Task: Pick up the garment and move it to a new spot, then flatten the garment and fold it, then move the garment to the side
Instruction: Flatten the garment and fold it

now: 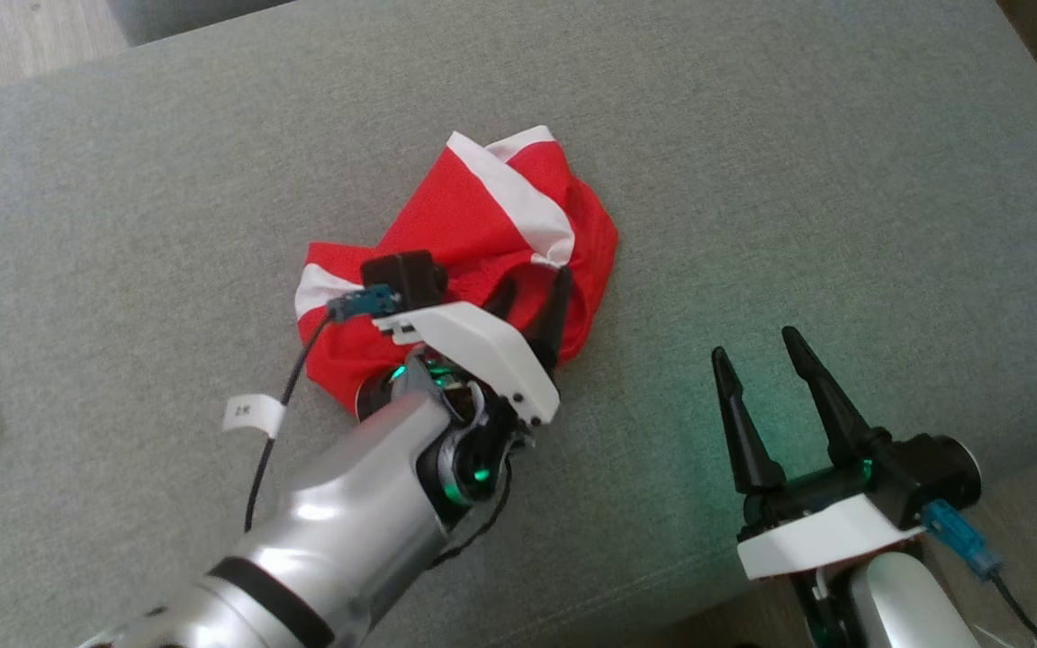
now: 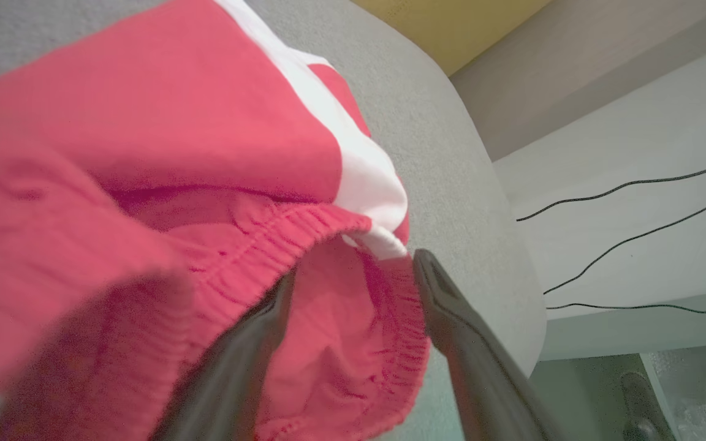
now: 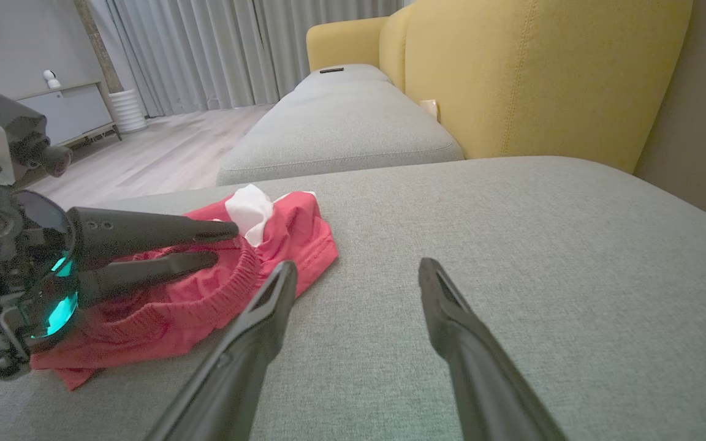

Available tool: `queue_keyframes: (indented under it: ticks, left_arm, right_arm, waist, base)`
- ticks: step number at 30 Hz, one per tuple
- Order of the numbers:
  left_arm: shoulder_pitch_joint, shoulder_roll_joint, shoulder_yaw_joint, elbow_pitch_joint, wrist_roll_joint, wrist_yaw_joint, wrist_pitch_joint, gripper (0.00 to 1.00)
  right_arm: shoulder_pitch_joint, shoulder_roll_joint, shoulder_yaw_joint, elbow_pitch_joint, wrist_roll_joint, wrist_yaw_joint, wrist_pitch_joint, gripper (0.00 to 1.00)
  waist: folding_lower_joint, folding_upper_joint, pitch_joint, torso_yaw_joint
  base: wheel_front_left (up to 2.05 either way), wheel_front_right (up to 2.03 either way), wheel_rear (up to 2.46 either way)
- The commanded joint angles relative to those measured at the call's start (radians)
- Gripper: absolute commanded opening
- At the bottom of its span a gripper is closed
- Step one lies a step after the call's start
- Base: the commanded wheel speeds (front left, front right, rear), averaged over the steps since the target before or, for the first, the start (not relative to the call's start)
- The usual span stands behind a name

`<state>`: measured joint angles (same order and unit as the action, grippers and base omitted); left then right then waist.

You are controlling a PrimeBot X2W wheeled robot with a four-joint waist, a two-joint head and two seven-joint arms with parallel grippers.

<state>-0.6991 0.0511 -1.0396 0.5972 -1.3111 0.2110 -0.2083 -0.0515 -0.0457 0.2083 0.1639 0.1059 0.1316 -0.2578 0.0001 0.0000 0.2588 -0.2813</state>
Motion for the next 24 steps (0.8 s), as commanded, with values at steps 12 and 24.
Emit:
queue_keyframes:
  ticks: [12,24]
  left_arm:
    - [-0.114,-0.001,-0.054,0.053,-0.230,0.046,-0.050,0.40]
    - [-0.178,-0.001,-0.118,0.081,-0.206,-0.026,-0.053,0.00]
  right_arm:
    - [-0.027,-0.004,0.028,-0.020,0.005,-0.001,-0.004,1.00]
    - [-0.005,-0.004,0.027,-0.006,0.003,-0.001,-0.004,1.00]
  waist:
    - [-0.0001,0.0000,0.000,-0.011]
    - [-0.0001,0.0000,-0.071,-0.011]
  base:
    - [0.00,0.00,0.00]
    - [0.00,0.00,0.00]
